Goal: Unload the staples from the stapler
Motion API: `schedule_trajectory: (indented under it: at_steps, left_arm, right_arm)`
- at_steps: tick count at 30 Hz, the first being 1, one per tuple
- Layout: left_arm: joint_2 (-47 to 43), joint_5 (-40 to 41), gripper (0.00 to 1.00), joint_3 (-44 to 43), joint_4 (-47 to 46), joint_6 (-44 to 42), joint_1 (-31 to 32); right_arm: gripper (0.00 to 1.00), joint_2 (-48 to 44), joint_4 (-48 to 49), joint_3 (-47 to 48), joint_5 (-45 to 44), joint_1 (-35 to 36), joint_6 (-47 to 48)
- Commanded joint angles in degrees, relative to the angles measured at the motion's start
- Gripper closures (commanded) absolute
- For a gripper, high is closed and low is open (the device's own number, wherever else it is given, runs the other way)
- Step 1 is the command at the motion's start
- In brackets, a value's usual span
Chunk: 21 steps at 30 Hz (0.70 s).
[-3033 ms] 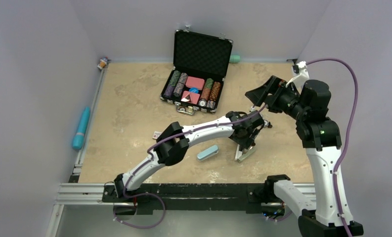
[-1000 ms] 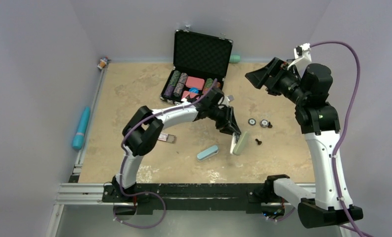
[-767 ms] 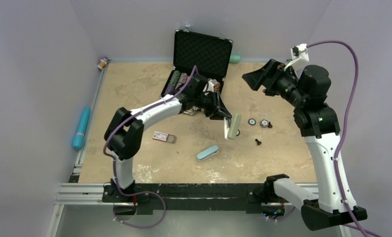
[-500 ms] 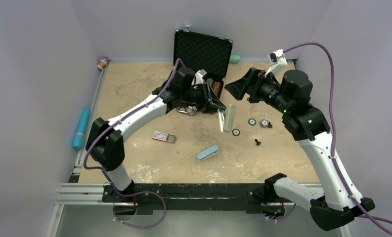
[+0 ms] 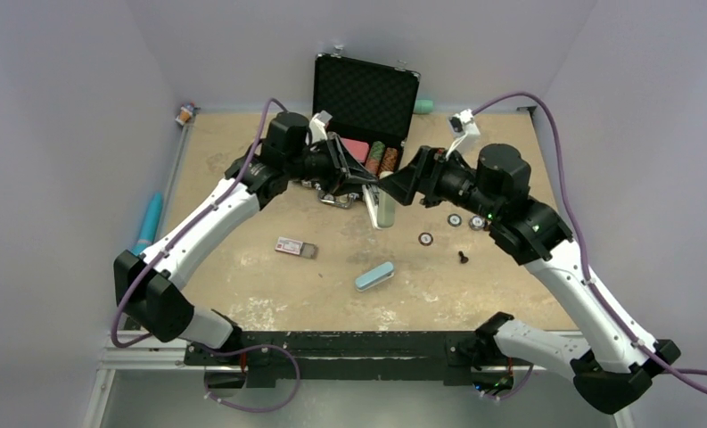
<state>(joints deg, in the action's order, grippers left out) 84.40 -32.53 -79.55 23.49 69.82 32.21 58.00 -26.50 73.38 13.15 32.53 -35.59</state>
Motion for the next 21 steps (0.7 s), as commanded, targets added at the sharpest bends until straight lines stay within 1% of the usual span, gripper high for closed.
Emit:
schedule_trajectory:
  at_steps: [1, 6, 9, 14, 21]
  left_arm:
    - [-4.25, 0.74, 0.92, -0.67, 1.80, -0.58, -0.28]
    - [-7.81, 1.99, 0.91, -1.89, 5.93, -2.27, -0.64]
    - [-9.40, 3.02, 0.91, -2.18, 6.76, -2.22, -0.78]
    - [-9.93, 3.47, 0.91, -3.62, 8.05, -2.16, -0.74]
    - [-10.66, 5.56, 0.91, -7.41, 10.85, -3.68, -0.74]
  right_arm:
    - [0.18, 0.13, 5.02, -1.24, -1.77, 4.90, -2.99]
    - [0.21, 1.31, 5.38, -0.92, -3.21, 6.52, -3.08]
    - [0.24, 1.82, 5.37, -0.32, -2.90, 7.39, -3.01]
    - [0.29, 3.44, 5.14, 0.97, -1.79, 11.35, -2.42]
    - [0.32, 3.51, 3.24, 1.64, -4.48, 14.25, -3.70]
